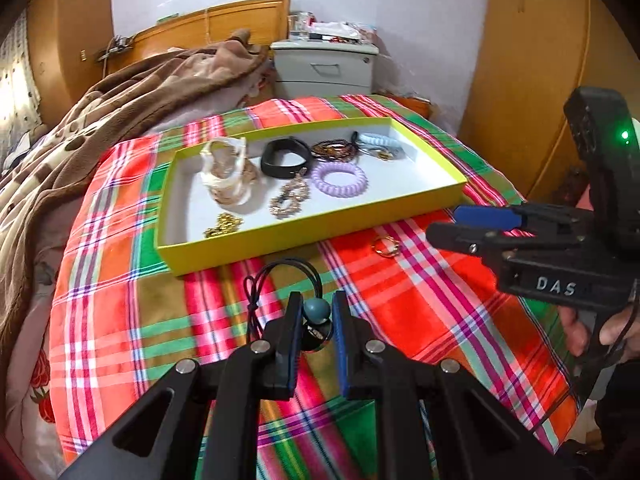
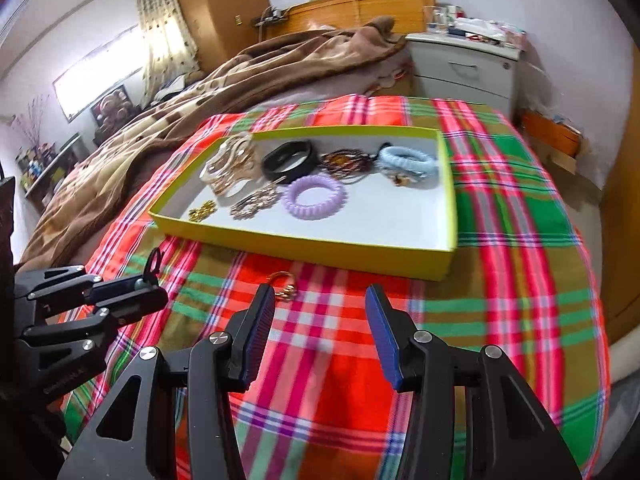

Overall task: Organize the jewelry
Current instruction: 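Hold the black hair tie in the left tool while the right tool grasps the gold ring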

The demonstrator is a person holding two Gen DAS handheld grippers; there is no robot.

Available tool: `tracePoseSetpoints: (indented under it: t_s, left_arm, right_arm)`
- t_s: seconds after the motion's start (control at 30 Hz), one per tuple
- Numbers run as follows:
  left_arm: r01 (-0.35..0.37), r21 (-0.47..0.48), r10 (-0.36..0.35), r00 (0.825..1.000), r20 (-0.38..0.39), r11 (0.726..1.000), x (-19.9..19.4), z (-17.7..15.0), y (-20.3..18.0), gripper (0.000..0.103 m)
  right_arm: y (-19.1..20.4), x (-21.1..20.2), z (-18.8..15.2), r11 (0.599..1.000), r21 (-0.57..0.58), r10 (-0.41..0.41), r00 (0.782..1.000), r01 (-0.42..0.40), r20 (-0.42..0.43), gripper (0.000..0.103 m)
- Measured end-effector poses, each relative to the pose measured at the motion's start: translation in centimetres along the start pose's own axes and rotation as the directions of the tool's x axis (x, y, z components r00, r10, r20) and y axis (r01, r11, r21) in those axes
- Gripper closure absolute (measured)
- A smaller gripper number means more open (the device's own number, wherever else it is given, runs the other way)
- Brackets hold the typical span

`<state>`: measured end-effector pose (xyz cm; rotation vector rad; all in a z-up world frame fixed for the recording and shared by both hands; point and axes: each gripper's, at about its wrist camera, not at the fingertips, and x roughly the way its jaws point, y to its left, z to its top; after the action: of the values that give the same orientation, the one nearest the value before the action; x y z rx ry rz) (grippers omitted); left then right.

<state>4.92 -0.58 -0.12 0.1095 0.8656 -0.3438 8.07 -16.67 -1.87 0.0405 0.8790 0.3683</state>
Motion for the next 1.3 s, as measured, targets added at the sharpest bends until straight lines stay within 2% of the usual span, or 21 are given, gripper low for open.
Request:
tracePoseSetpoints:
  t_s: [0.17,0.47,0.67,0.7,0.8,1.03,1.3]
  left_arm:
    - [-0.011,-0.028,0.01,1.0,-0.001,1.0,-0.1,-0.3,1.1,0.088]
    - [-0.014,-0.051,0.014,1.0,-0.002,0.999,0.1,-0.5,1.9,0.088]
    - [-0.016,-0.062,0.016,1.0,-0.007,0.998,0.3,-0.5,2.3,0.088]
    - [-0.019,-0.063,0.018,1.0,-0.008,0.998,0.4,-0.5,2.3,0.088]
    - [-0.018,-0.066,0.017,1.0,-0.008,0.998,0.4,-0.5,2.4,0.088]
    - [-0.018,-0.065,0.017,1.0,-0.01,0.998,0.5,-0.5,2.3,0.088]
    - [-0.025,-0.067,0.024,1.0,-0.01,0.997,0.5,-0.4,2.3,0.088]
  right_arm:
    - [1.2,1.5,0.3,0.998,-0.047,0.044,0.998,-0.046,-0.038,0.055]
    - [3.0,3.8,0.8,0.993,-0.114,0.017,0.997,-0.026,-0.078,0.055]
    - [3.2,4.3,0.6,0.991,-0.133,-0.022,0.997,0.012,-0.073,0.055]
    - [3.2,4.3,0.6,0.99,-0.137,-0.035,0.997,0.026,-0.068,0.057]
    - [3.3,4.3,0.5,0.986,-0.155,-0.074,0.996,0.065,-0.055,0.073]
    - [3.6,4.1,0.2,0.981,-0.178,-0.084,0.995,0.073,-0.05,0.081]
    - [3.4,3.6,0.1,0.985,-0.161,-0.075,0.997,0.068,-0.034,0.081]
